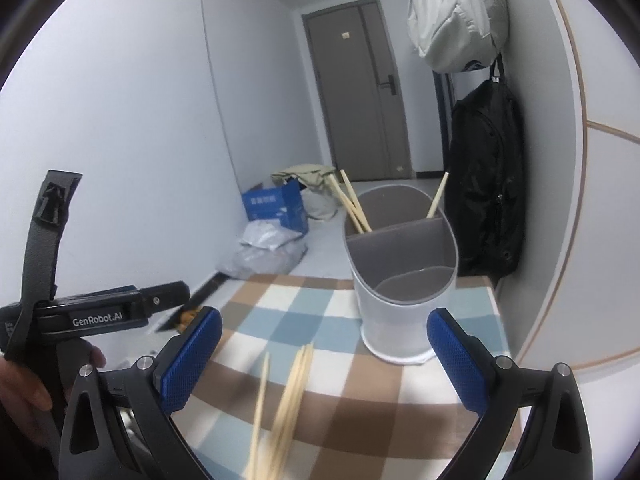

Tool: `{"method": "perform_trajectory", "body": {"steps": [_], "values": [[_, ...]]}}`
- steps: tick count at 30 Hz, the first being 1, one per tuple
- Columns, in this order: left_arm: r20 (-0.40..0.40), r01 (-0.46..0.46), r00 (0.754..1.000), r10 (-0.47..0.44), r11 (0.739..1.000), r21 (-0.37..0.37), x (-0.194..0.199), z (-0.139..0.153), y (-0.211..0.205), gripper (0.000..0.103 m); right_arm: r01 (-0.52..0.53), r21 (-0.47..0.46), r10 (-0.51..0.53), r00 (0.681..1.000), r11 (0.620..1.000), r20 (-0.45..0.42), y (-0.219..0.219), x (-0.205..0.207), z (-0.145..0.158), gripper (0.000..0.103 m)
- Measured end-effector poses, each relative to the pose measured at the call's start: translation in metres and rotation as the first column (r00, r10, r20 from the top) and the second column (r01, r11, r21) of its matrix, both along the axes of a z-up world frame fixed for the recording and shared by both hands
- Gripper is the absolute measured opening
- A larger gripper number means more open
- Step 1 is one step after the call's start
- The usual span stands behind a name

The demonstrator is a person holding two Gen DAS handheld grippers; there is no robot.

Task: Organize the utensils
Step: 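Move both grippers back down to the remaining chopsticks on the rug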

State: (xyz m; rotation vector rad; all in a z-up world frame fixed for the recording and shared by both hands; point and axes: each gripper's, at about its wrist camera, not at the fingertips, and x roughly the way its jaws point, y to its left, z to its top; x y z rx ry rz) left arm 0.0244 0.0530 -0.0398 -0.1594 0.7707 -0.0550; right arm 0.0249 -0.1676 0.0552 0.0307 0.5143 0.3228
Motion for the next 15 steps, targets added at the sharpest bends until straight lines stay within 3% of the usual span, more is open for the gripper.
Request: {"method": "perform_trajectory", "body": {"steps": [8, 15], "values": [[-0.178, 0.009, 0.984, -0.009, 1.000, 0.002, 0.029, -0.039, -0.003, 0.100, 0.014, -0.029, -0.016, 0.998, 0.999, -0.057, 0.002, 0.015, -0.012, 0.103], [-0.328, 0.016, 0.945, -0.005, 0.999, 0.029, 0.048, -0.071, -0.013, 0.097, 0.036, -0.005, -0.036, 0.994, 0.999, -0.105, -0.011, 0.029, -0.018, 0.102]]}}
